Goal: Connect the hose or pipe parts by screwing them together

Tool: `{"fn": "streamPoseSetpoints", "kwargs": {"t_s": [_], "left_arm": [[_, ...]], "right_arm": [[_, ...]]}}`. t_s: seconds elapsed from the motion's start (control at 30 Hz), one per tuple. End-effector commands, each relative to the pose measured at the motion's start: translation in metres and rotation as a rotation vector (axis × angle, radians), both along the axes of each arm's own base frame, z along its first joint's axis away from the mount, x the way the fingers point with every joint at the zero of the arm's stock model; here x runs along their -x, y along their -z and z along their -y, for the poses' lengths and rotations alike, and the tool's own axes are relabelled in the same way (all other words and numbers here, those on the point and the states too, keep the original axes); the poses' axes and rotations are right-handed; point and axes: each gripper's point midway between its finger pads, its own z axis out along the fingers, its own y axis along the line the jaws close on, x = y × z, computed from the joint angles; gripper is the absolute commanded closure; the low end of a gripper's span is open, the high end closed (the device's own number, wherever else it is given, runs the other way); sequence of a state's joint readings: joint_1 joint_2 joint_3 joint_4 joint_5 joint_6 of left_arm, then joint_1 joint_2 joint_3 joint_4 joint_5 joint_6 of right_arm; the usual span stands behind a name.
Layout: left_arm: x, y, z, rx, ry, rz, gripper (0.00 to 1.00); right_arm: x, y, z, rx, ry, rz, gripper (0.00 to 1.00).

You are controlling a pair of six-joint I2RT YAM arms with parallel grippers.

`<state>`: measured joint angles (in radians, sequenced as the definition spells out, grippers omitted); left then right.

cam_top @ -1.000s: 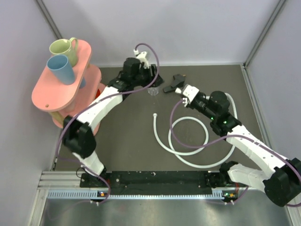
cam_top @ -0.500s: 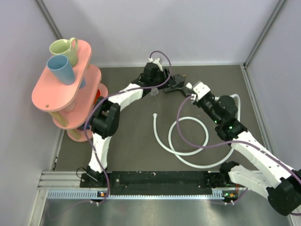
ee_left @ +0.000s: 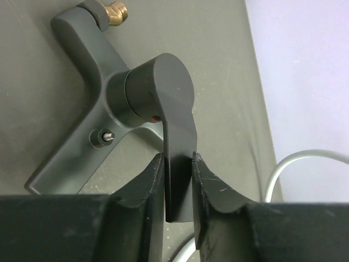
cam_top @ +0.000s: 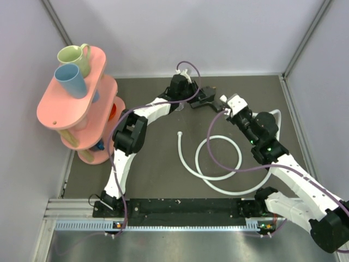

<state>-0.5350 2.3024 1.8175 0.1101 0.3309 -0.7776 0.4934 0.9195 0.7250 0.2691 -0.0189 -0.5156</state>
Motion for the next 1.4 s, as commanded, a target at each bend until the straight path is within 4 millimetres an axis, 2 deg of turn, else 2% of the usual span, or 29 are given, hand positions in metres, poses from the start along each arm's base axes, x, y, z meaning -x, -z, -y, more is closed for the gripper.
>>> {"fn": "streamPoseSetpoints", "kwargs": {"t_s": [0.0, 0.03, 0.1, 0.13, 0.2, 0.27, 0.3, 0.37, 0.4, 0.47, 0.53, 0.57, 0.6, 0.67, 0.73, 0.77, 0.83, 0.87, 0.9, 0.97, 1.03, 1.07, 1.13, 1.17, 1.2, 1.23, 1.27, 1.3, 1.37], "left_arm": [[0.005, -0.041, 0.019, 0.114, 0.085, 0.079, 0.88], [0.009, -0.04, 0.02, 0.12, 0.097, 0.07, 0.94], [0.017, -0.055, 0.021, 0.161, 0.125, 0.087, 1.0], [0.024, -0.05, 0.02, 0.166, 0.137, 0.07, 1.0], [0.032, -0.071, 0.019, 0.198, 0.163, 0.114, 1.0], [0.043, -0.076, 0.019, 0.201, 0.198, 0.117, 1.0], [0.049, -0.088, 0.018, 0.209, 0.214, 0.129, 1.0], [0.061, -0.097, 0.017, 0.219, 0.258, 0.132, 1.0], [0.067, -0.112, 0.015, 0.229, 0.268, 0.155, 1.0], [0.078, -0.116, 0.01, 0.226, 0.289, 0.155, 1.0], [0.089, -0.131, 0.003, 0.234, 0.299, 0.165, 1.0], [0.097, -0.147, -0.002, 0.249, 0.31, 0.185, 1.0], [0.102, -0.144, -0.005, 0.252, 0.315, 0.168, 1.0], [0.114, -0.16, -0.013, 0.278, 0.337, 0.167, 1.0], [0.121, -0.16, -0.021, 0.292, 0.342, 0.133, 1.0], [0.133, -0.169, -0.025, 0.307, 0.375, 0.136, 1.0], [0.144, -0.166, -0.033, 0.308, 0.391, 0.101, 1.0], [0.152, -0.177, -0.039, 0.314, 0.4, 0.114, 1.0], [0.157, -0.173, -0.045, 0.311, 0.406, 0.098, 1.0], [0.17, -0.184, -0.056, 0.305, 0.41, 0.097, 1.0], [0.18, -0.181, -0.065, 0.27, 0.423, 0.085, 1.0], [0.193, -0.18, -0.073, 0.24, 0.42, 0.037, 1.0], [0.206, -0.173, -0.084, 0.18, 0.431, 0.047, 1.0], [0.219, -0.181, -0.092, 0.168, 0.435, 0.061, 1.0], [0.228, -0.168, -0.101, 0.14, 0.428, 0.008, 1.0], [0.235, -0.164, -0.108, 0.121, 0.436, 0.009, 1.0], [0.246, -0.172, -0.117, 0.117, 0.432, 0.027, 1.0], [0.252, -0.157, -0.13, 0.099, 0.414, -0.031, 1.0], [0.269, -0.15, -0.146, 0.082, 0.415, -0.034, 1.0]], "right_arm": [[-0.003, -0.015, 0.013, -0.048, 0.05, 0.039, 1.0], [-0.003, -0.016, 0.013, -0.052, 0.051, 0.043, 1.0], [-0.004, -0.014, 0.015, -0.058, 0.058, 0.038, 1.0], [-0.005, -0.014, 0.016, -0.061, 0.061, 0.033, 1.0], [-0.006, -0.011, 0.015, -0.061, 0.059, 0.023, 1.0], [-0.005, -0.01, 0.016, -0.061, 0.06, 0.021, 1.0], [-0.005, -0.011, 0.018, -0.062, 0.063, 0.022, 1.0], [-0.005, -0.012, 0.02, -0.062, 0.068, 0.021, 1.0], [-0.005, -0.012, 0.02, -0.06, 0.071, 0.021, 1.0], [-0.005, -0.011, 0.022, -0.056, 0.074, 0.017, 1.0], [-0.006, -0.01, 0.024, -0.052, 0.082, 0.014, 1.0], [-0.007, -0.011, 0.026, -0.053, 0.088, 0.015, 1.0], [-0.007, -0.011, 0.027, -0.056, 0.091, 0.014, 1.0], [-0.008, -0.011, 0.028, -0.057, 0.096, 0.012, 1.0], [-0.008, -0.01, 0.029, -0.057, 0.097, 0.008, 1.0], [-0.009, -0.01, 0.03, -0.059, 0.1, 0.007, 1.0], [-0.008, -0.008, 0.028, -0.057, 0.091, 0.001, 1.0], [-0.008, -0.008, 0.028, -0.059, 0.092, 0.0, 1.0], [-0.009, -0.007, 0.028, -0.056, 0.092, -0.005, 1.0], [-0.009, -0.006, 0.028, -0.059, 0.093, -0.008, 1.0], [-0.01, -0.005, 0.028, -0.058, 0.093, -0.011, 1.0], [-0.009, -0.005, 0.028, -0.061, 0.092, -0.013, 1.0], [-0.009, -0.004, 0.028, -0.055, 0.094, -0.02, 1.0], [-0.01, -0.004, 0.028, -0.055, 0.094, -0.021, 1.0], [-0.009, -0.004, 0.028, -0.053, 0.092, -0.022, 1.0], [-0.009, -0.003, 0.028, -0.053, 0.094, -0.028, 1.0], [-0.008, -0.003, 0.024, -0.053, 0.069, -0.028, 1.0], [-0.008, -0.003, 0.023, -0.053, 0.068, -0.03, 1.0], [-0.007, -0.003, 0.023, -0.059, 0.062, -0.032, 1.0]]}}
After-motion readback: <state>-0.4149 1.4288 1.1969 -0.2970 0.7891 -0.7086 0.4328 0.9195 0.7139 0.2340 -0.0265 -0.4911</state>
